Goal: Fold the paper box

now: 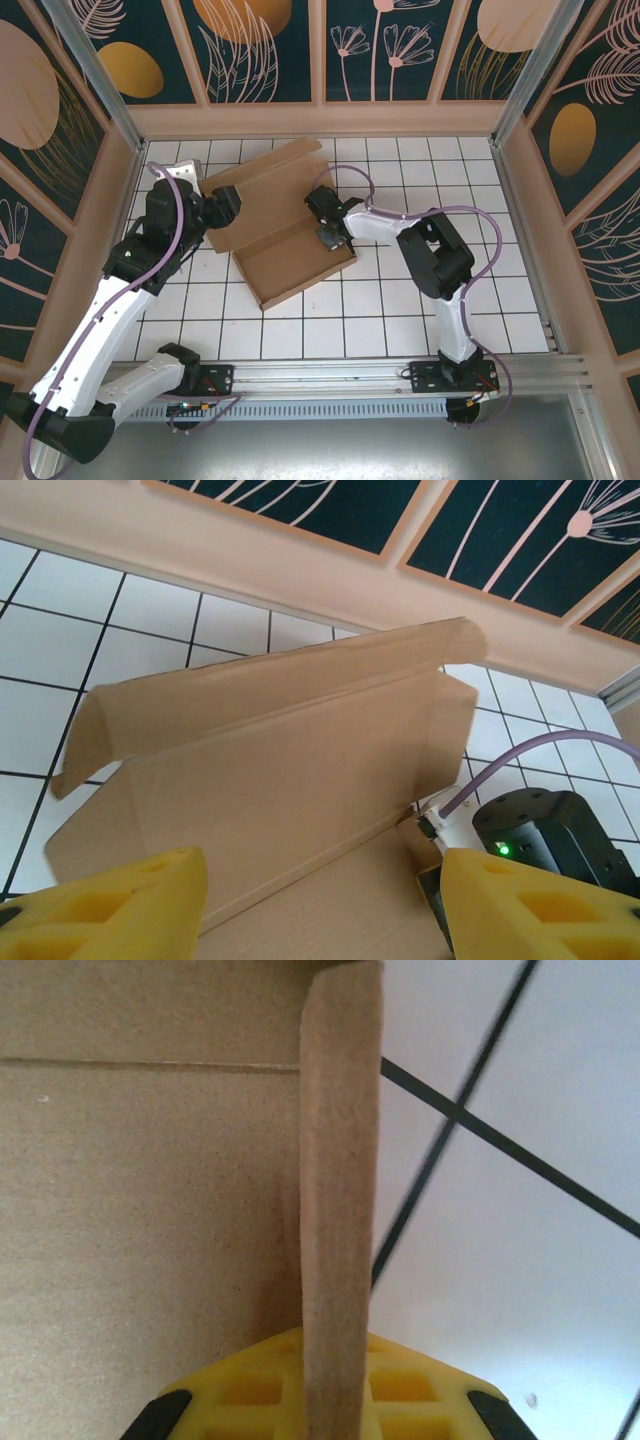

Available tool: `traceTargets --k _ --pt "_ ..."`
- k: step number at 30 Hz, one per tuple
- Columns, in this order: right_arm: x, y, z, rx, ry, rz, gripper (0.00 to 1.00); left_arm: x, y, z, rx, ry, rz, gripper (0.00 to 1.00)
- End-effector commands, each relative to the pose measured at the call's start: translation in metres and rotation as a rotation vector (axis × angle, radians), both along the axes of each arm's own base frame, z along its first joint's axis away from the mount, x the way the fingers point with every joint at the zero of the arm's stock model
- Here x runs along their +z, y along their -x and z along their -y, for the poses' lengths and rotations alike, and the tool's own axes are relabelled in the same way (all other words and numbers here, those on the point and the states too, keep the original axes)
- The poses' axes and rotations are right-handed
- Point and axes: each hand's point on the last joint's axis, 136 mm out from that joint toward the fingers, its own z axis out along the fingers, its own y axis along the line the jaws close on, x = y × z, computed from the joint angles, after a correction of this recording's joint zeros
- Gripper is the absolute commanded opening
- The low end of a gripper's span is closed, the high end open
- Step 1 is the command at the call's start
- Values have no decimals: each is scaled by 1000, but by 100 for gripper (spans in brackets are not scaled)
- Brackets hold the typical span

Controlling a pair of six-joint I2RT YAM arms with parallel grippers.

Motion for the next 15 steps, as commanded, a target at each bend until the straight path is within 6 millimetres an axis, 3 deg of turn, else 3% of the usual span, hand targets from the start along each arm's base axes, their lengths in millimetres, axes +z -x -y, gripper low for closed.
traceTargets --k 1,5,8,10,12,15 --pt "-2 16 44 -111 131 4 5 0 1 2 1 20 9 63" --pt "-3 27 57 -195 91 -16 18 -11 -3 9 -16 42 -17 64" --pt "3 34 55 -252 -20 -28 32 -18 -5 14 -37 62 -2 66" --pt "11 37 52 -290 -119 -32 36 -19 -7 16 -60 36 18 67" --pt "24 39 44 -299 -234 -28 41 -18 -8 20 -100 3 37 70" --pt "61 38 29 -264 -418 42 56 -13 -9 21 -122 -33 71 72"
